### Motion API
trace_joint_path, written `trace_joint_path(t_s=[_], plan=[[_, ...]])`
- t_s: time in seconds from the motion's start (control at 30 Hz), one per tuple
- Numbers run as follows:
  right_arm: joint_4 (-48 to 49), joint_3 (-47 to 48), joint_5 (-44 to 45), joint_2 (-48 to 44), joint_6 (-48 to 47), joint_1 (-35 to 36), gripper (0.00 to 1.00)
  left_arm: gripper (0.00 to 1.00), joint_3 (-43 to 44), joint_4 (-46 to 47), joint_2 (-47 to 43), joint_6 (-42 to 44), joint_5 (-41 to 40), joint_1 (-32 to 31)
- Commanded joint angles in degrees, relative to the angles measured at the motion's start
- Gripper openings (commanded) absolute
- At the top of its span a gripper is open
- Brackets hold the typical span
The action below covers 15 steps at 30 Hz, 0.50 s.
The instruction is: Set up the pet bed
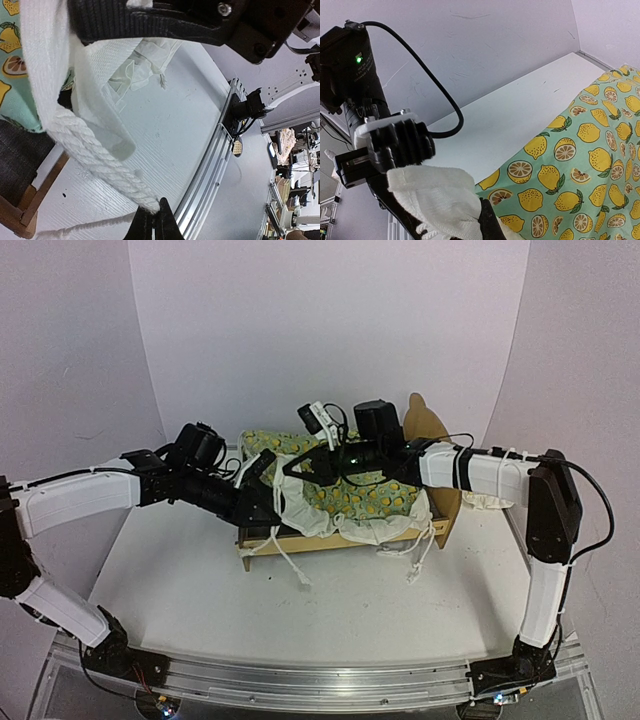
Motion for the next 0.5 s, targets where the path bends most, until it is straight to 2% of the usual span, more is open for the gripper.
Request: trace_joint_path(t_s=[0.0,0.03,0.07,0.1,0.17,0.2,0.23,0.3,0.4,0.47], plan=[[1.3,1.3,-0.5,-2.5,-0.3,-0.3,0.00,0.05,3.3,0.6,3.0,-0.4,4.6,-0.2],[1.2,1.3,-0.5,-2.6,-0.4,-0.3,0.00,0.11,3.1,0.9,3.7,-0.2,5.5,-0.2],[1.1,1.3,-0.6,-2.6,-0.6,-0.3,0.00,0.23,2.8,0.9,4.1,0.1,5.0,-0.3],[1.1,1.2,-0.7,-2.6,-0.7,-0.3,0.00,0.34,2.2,0.9,4.1,0.5,3.4,-0.2],[0.8,1.5,-0.9,-2.5,-0.8,-0.4,0.00,0.47,0.6,1.2,2.7,1.2,-0.4,-0.2],[0.7,1.6,-1.2,-2.4,-0.9,-0.4,0.00,0.58,-0.5,1.5,1.5,1.1,-3.4,-0.2],[0.5,1.8,-1.6,-2.3,-0.9,-0.5,0.00,0.63,-2.0,2.4,-0.2,0.9,-6.7,-0.2],[0.4,2.0,-2.4,-2.1,-0.9,-0.5,0.00,0.64,-4.6,4.1,-3.3,0.0,-12.9,-0.1],[0.1,2.3,-3.0,-1.9,-0.9,-0.6,0.00,0.45,-8.1,7.6,-8.5,-3.5,-22.1,0.7],[-0.1,2.2,-3.4,-2.0,-1.1,-0.6,0.00,0.38,-10.7,12.2,-11.5,-4.6,-24.2,0.8]])
